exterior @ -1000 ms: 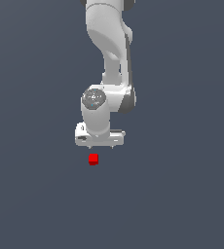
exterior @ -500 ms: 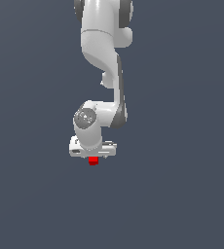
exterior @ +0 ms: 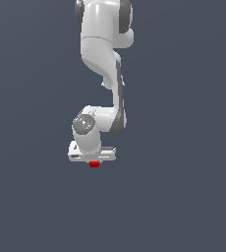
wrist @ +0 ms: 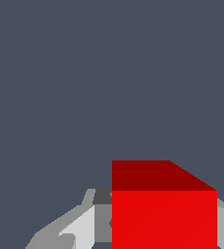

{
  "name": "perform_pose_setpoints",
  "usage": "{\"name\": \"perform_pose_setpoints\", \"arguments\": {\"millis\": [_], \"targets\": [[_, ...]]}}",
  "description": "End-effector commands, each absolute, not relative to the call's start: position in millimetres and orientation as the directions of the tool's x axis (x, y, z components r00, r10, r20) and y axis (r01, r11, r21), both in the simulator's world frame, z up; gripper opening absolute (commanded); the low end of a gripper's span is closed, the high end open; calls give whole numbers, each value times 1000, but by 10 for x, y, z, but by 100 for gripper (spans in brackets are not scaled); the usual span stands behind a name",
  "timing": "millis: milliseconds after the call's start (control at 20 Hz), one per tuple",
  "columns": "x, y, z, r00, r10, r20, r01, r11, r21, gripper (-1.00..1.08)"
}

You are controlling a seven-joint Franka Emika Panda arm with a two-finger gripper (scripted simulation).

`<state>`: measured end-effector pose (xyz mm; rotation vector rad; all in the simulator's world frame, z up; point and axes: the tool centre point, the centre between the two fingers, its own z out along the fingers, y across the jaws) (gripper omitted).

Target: Pick up the red cube and move it to a goal position.

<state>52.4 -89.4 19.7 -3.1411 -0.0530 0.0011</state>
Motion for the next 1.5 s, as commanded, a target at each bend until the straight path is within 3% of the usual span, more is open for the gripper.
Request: {"name": "perform_pose_setpoints", "arguments": {"millis": [0, 800, 1450], "targets": [[528, -895, 195, 999, 34, 0, 34, -999, 0, -100], [485, -881, 405, 999, 34, 0, 34, -999, 0, -100], [274, -810, 1507, 999, 34, 0, 34, -999, 0, -100]]}}
